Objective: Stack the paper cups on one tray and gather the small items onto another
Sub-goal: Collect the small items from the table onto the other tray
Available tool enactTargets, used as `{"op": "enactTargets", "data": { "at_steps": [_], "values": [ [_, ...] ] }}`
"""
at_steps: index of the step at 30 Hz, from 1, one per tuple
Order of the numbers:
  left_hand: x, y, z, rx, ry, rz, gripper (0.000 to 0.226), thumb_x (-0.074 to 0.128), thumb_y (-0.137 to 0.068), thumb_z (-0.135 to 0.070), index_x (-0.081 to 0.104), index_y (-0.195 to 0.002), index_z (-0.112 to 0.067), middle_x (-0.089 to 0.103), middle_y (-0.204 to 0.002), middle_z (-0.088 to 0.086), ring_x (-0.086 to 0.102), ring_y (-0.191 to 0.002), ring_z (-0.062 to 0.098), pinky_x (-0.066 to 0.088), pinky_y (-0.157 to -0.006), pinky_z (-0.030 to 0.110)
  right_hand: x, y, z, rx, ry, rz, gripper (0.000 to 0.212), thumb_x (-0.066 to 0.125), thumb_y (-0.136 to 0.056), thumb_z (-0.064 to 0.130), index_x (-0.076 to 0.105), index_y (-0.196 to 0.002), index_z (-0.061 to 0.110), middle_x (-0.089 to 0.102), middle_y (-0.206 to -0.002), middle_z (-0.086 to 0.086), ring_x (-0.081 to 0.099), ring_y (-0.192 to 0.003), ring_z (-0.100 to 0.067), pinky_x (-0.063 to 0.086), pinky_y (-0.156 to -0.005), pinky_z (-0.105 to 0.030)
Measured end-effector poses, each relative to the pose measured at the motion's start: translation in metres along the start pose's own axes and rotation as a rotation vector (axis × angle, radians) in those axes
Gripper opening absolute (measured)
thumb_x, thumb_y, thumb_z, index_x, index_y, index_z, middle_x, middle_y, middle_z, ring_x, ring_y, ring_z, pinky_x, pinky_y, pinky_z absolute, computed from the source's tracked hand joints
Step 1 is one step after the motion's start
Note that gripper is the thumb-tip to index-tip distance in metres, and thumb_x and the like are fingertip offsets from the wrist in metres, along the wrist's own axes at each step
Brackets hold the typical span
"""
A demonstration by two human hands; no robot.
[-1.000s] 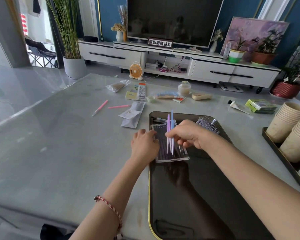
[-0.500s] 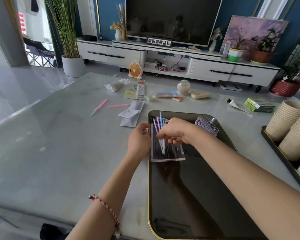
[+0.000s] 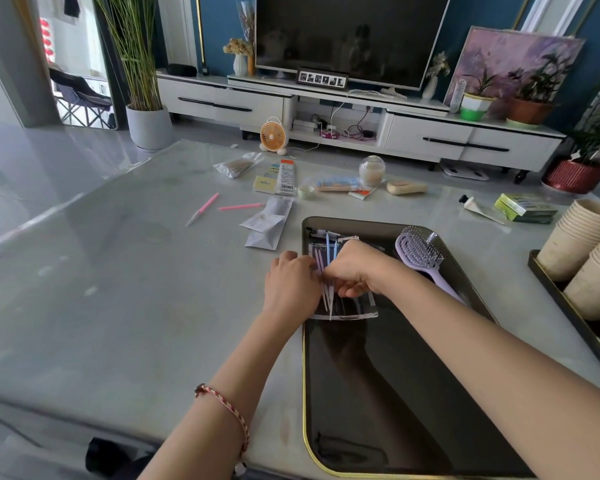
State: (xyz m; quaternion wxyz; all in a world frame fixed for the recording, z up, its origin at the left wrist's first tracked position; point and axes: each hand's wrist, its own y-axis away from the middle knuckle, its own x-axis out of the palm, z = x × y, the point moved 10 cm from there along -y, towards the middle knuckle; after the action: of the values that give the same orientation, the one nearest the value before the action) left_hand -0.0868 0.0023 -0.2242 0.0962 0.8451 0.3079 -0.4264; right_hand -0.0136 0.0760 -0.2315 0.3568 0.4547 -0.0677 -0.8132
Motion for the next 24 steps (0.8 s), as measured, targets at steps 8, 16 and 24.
{"op": "enactTargets", "data": {
  "at_steps": [8,16,24],
  "values": [
    [-0.002,0.006,-0.006,0.01,-0.089,0.004,0.035,0.04,-0.094,-0.02,0.052,-0.126,-0.014,0.049,-0.125,0.012,0.041,-0.119,0.033,0.035,-0.094,0.036,-0.009,0.001,-0.002,-0.071,0.015,-0.06,0.011,0.06,-0.086,0.01,0.055,-0.077,0.005,0.055,-0.062,-0.008,0.051,-0.044,-0.012,0.037,-0.03,-0.014],
    [0.002,0.009,-0.009,0.012,-0.151,0.085,0.04,0.043,-0.093,-0.028,0.047,-0.133,-0.023,0.04,-0.138,0.011,0.031,-0.13,0.031,0.027,-0.104,0.036,-0.005,0.008,-0.001,-0.126,0.026,0.003,0.023,0.059,-0.089,0.009,0.053,-0.11,0.004,0.052,-0.069,-0.01,0.047,-0.049,-0.014,0.039,-0.032,-0.015],
    [0.013,0.007,-0.013,0.043,-0.187,0.163,0.049,0.042,-0.091,-0.045,0.038,-0.138,-0.033,0.033,-0.142,0.011,0.025,-0.133,0.031,0.021,-0.109,0.04,-0.018,0.007,-0.006,-0.13,-0.005,-0.055,0.024,0.043,-0.092,0.0,0.054,-0.113,-0.001,0.047,-0.064,-0.009,0.042,-0.045,-0.014,0.031,-0.03,-0.014]
  ]
}}
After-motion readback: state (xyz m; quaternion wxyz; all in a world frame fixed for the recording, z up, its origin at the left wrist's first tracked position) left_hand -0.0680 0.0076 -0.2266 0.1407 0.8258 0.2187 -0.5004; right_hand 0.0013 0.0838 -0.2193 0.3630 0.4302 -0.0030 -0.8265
